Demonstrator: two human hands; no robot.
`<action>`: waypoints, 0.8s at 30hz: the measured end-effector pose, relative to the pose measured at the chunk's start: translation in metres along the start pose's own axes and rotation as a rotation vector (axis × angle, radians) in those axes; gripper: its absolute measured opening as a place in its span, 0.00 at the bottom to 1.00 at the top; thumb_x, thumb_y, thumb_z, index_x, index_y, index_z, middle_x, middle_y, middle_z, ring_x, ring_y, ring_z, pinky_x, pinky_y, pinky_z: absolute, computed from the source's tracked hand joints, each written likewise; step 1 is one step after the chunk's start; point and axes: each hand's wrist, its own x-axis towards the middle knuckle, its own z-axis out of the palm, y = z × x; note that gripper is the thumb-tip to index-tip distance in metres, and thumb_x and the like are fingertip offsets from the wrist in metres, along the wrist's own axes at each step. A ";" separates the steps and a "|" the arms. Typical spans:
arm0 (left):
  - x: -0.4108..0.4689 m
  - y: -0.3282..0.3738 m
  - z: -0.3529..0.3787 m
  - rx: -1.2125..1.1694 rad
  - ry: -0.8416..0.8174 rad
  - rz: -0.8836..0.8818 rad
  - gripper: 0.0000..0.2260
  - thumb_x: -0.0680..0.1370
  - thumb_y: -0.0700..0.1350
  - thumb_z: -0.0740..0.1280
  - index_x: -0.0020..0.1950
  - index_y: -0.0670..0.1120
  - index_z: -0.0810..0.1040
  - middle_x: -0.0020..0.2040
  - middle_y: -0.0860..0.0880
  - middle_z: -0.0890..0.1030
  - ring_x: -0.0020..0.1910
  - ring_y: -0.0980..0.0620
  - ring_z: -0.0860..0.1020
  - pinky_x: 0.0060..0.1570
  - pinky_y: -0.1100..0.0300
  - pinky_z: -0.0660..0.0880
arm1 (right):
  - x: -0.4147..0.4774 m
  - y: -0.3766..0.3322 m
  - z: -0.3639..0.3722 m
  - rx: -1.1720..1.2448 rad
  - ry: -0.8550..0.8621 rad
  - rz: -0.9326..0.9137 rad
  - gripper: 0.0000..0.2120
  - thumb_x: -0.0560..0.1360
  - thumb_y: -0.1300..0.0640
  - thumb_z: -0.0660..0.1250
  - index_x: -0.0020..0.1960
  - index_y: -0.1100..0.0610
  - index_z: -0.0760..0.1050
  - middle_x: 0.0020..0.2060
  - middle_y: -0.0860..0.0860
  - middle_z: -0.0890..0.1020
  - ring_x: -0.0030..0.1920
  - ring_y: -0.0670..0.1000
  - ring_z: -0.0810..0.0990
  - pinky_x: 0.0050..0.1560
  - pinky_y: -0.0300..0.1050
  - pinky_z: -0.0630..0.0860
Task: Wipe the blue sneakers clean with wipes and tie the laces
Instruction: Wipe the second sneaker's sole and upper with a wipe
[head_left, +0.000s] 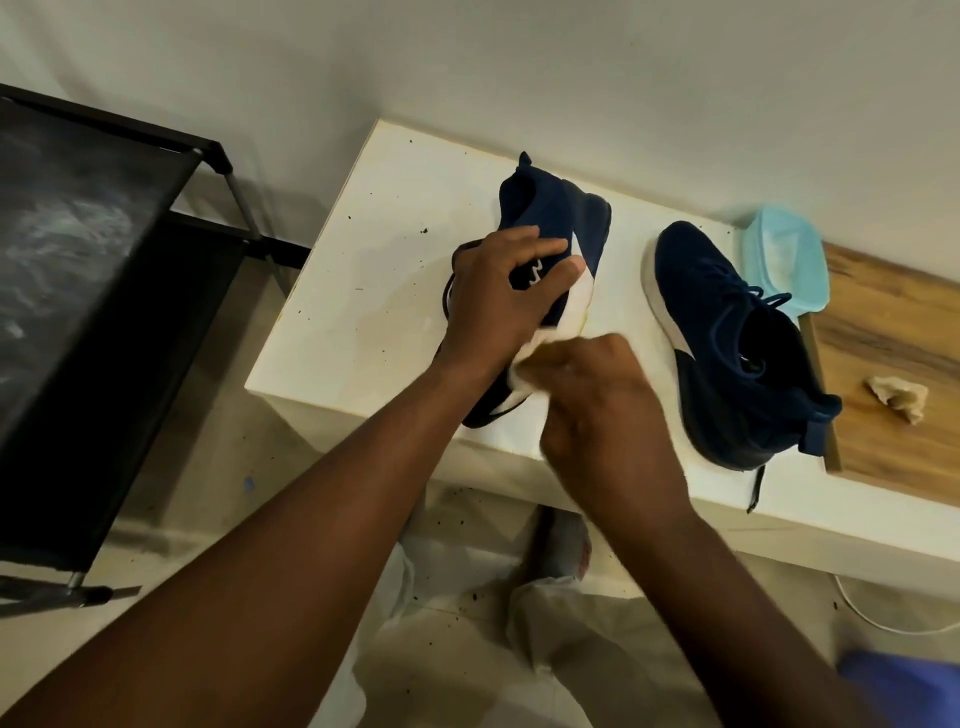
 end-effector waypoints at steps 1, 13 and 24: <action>0.000 0.002 0.000 -0.002 0.003 -0.004 0.15 0.75 0.59 0.73 0.59 0.55 0.85 0.65 0.54 0.80 0.66 0.55 0.76 0.67 0.52 0.73 | -0.011 -0.009 0.001 0.010 -0.046 -0.058 0.22 0.67 0.74 0.70 0.55 0.55 0.84 0.52 0.49 0.84 0.51 0.51 0.77 0.49 0.37 0.73; 0.002 0.011 -0.003 0.092 -0.058 0.151 0.12 0.81 0.41 0.66 0.62 0.47 0.85 0.66 0.47 0.80 0.63 0.56 0.77 0.66 0.58 0.73 | -0.001 0.000 -0.013 -0.030 -0.027 0.009 0.17 0.68 0.70 0.71 0.54 0.58 0.85 0.53 0.52 0.84 0.55 0.54 0.78 0.55 0.44 0.77; 0.007 0.014 -0.026 0.493 -0.160 -0.059 0.23 0.78 0.64 0.65 0.70 0.57 0.73 0.71 0.55 0.71 0.70 0.48 0.69 0.68 0.46 0.60 | 0.023 0.046 -0.021 0.023 0.079 0.208 0.18 0.73 0.69 0.68 0.61 0.59 0.81 0.57 0.55 0.84 0.56 0.55 0.83 0.61 0.40 0.72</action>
